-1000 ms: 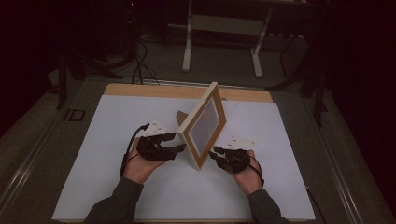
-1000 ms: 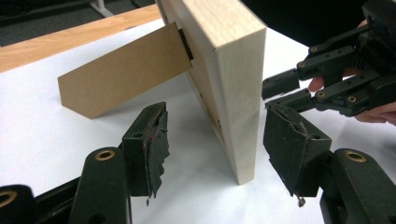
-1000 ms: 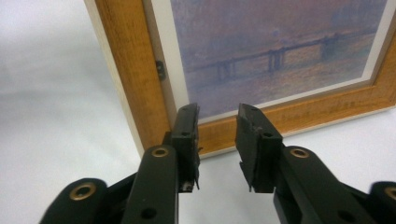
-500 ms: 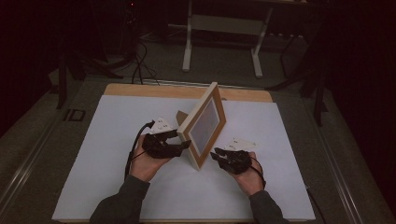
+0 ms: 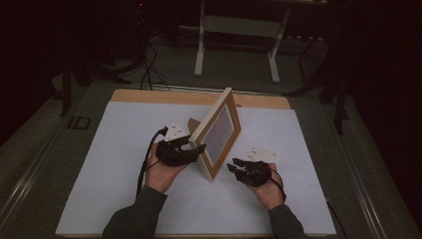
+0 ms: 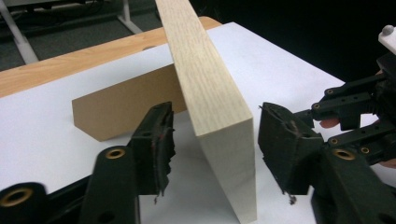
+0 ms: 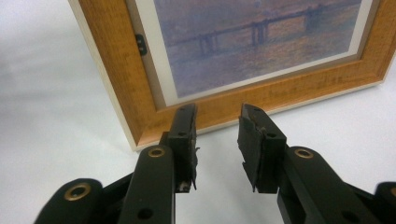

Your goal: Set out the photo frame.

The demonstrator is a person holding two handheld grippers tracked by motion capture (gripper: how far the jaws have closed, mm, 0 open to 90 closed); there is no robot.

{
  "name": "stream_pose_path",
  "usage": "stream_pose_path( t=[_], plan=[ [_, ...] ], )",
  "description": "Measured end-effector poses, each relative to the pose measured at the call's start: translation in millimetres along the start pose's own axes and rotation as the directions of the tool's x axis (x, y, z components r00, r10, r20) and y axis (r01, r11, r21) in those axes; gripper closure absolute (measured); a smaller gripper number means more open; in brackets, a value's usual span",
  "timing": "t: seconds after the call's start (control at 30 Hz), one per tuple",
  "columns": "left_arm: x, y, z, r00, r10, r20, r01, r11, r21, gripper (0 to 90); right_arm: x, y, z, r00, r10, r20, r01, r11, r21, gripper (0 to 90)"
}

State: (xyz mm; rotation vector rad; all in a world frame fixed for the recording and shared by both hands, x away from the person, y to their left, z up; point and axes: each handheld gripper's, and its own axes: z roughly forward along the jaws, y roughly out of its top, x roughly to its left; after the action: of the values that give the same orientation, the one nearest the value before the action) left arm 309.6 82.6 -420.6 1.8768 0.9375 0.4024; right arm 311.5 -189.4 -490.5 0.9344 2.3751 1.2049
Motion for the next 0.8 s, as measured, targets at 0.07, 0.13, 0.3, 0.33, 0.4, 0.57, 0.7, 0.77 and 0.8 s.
stream_pose_path(
  t=[0.07, 0.13, 0.3, 0.33, 0.4, 0.57, 0.7, 0.77, 0.8],
  plan=[
    [-0.7, 0.5, 0.6, 0.9999, -0.009, -0.006, 0.009, 1.0000, 0.002, 52.7, -0.1, -0.3, 0.0, 1.0000, -0.003, 0.002, 0.003, 1.000, 0.001, 65.9],
    [-1.2, 0.8, 0.9, 0.9999, -0.013, -0.005, 0.013, 0.9999, -0.004, 57.5, -0.3, -1.0, -0.5, 0.9999, -0.011, 0.001, 0.011, 1.000, 0.006, 65.6],
    [-2.7, 1.0, 1.4, 0.9991, -0.032, -0.028, 0.032, 0.9994, -0.017, 60.8, -0.6, -2.9, -1.5, 0.9999, -0.016, 0.000, 0.016, 1.000, 0.009, 65.3],
    [-2.9, 1.0, 1.3, 0.9986, -0.042, -0.032, 0.041, 0.9989, -0.023, 61.2, -0.8, -3.2, -1.7, 0.9999, -0.015, 0.000, 0.015, 1.000, 0.009, 65.2],
    [-3.1, 1.2, 1.4, 0.9978, -0.053, -0.039, 0.052, 0.9982, -0.031, 62.4, -1.3, -4.3, -2.1, 0.9999, -0.013, 0.000, 0.013, 1.000, 0.009, 65.0],
    [-4.7, 1.9, 3.9, 0.9958, -0.075, -0.053, 0.073, 0.9968, -0.032, 63.2, -2.1, -7.2, -2.3, 1.0000, -0.004, -0.002, 0.004, 1.000, 0.011, 65.0],
    [-5.3, 2.1, 5.6, 0.9944, -0.087, -0.059, 0.085, 0.9956, -0.040, 63.9, -2.2, -8.8, -2.5, 0.9999, -0.010, -0.009, 0.010, 1.000, 0.012, 65.0],
    [-5.6, 2.3, 5.7, 0.9941, -0.088, -0.064, 0.086, 0.9955, -0.040, 64.4, -2.5, -9.5, -2.7, 0.9999, -0.010, -0.011, 0.010, 1.000, 0.011, 65.0],
    [-5.7, 2.2, 5.7, 0.9937, -0.089, -0.068, 0.086, 0.9954, -0.042, 64.7, -2.8, -9.9, -2.8, 0.9999, -0.006, -0.010, 0.006, 1.000, 0.012, 65.0]
  ],
)
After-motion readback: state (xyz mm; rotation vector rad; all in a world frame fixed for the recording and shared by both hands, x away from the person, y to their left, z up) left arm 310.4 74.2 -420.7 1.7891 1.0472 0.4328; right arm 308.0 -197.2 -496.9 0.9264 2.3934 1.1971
